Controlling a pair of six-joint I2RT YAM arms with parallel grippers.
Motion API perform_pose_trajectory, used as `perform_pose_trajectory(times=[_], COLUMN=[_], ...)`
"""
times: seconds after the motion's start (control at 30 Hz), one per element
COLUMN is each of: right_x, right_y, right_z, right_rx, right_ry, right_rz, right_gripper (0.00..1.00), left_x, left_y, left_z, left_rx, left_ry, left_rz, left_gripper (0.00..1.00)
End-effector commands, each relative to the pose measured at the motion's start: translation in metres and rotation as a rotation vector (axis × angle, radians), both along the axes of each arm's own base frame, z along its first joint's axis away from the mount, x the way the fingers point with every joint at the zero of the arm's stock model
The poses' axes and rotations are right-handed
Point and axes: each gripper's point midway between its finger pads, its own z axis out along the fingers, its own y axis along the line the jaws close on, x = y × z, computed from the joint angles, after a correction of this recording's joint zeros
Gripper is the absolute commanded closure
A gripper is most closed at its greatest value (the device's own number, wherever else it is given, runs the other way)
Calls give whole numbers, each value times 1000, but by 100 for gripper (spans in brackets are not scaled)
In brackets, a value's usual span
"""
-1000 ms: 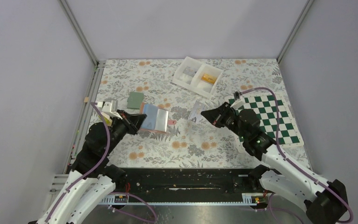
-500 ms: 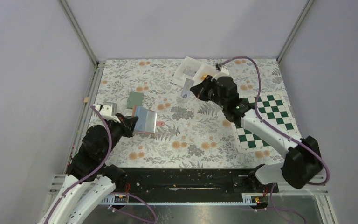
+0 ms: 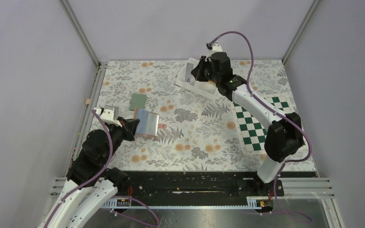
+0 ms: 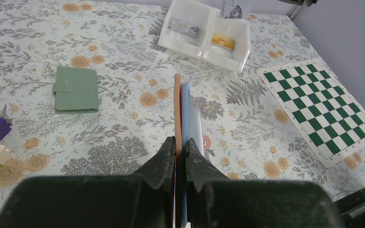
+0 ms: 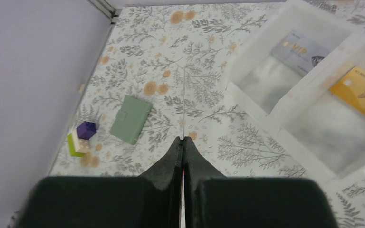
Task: Take the credit cards out of the card holder
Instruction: Place the credit card in the storage box.
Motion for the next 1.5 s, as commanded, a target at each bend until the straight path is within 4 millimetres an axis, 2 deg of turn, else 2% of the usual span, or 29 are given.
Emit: perform_pose_trajectory(times=[0.0,0.07,0.17,0.27,0.43,0.63,1.17,1.27,1.47], right_x=[29,42,58,75,96,111,147,148,135], right_y=[-10,-14,5,9,6,6,-1,1,-17], right_z=[15,14,15,-3,-40,-72,-113,-119,-135], right_rx=[-133,-62,132,228,275,233,79,33,-128], right_ry=[-109,-66,-28,19,59,84,92,117,164], right_rz=[-27,-118,-151,-230,-343,-384,-482,-465,-474], right_gripper=[100,100,100,100,100,100,100,100,100], left_x=[2,2,4,4,3,4,8,8,8], left_y=[0,-1,-1,-2,-1,-1,0,1,-1], left_z=[18,17,18,17,17,16,10,10,11], left_rx=[-17,-17,-15,-10,-5,3,29,31,29], left_ry=[-57,-56,-56,-54,-55,-53,-38,-38,-40], left_rz=[1,1,3,2,2,4,18,23,17], left_gripper=[100,100,100,100,100,100,100,100,100])
